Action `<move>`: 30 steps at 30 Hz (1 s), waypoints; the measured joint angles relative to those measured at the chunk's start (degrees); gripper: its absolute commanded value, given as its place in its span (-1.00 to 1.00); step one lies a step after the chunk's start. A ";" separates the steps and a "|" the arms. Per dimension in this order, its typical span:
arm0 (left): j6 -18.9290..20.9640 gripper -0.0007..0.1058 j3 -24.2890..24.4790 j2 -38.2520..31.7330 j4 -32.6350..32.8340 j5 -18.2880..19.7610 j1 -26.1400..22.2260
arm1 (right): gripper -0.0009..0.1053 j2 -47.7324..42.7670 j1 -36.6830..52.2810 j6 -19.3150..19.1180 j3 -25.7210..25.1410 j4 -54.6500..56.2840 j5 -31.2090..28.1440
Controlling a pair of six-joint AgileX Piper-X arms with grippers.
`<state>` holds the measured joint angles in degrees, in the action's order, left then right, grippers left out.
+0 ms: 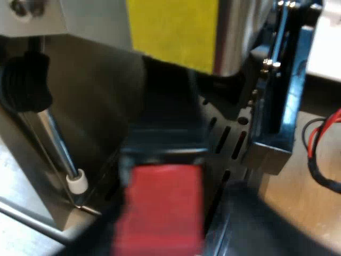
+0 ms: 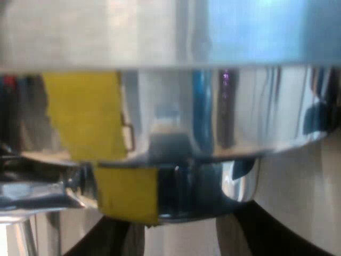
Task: Put the handle in the coffee machine
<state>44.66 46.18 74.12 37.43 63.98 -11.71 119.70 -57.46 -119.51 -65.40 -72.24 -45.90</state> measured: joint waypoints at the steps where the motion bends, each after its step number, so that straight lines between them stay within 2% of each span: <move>1: 0.00 0.25 0.00 -0.01 0.11 0.43 0.00 | -0.32 0.00 0.00 0.00 0.00 0.00 0.10; 12: 0.00 0.25 0.66 -0.86 -0.61 4.70 0.13 | -0.32 0.13 0.00 -0.06 0.00 -0.81 -0.17; 25: 0.00 0.25 0.66 -2.50 -0.66 5.04 0.26 | -0.32 0.13 0.00 -0.06 0.00 -0.81 -0.17; 30: 0.00 0.25 2.14 -3.79 -0.75 5.04 0.26 | -0.32 0.13 0.00 -0.06 0.00 -0.81 -0.17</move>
<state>44.66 48.32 70.33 36.68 69.02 -11.45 119.83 -57.46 -119.57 -65.40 -73.04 -46.07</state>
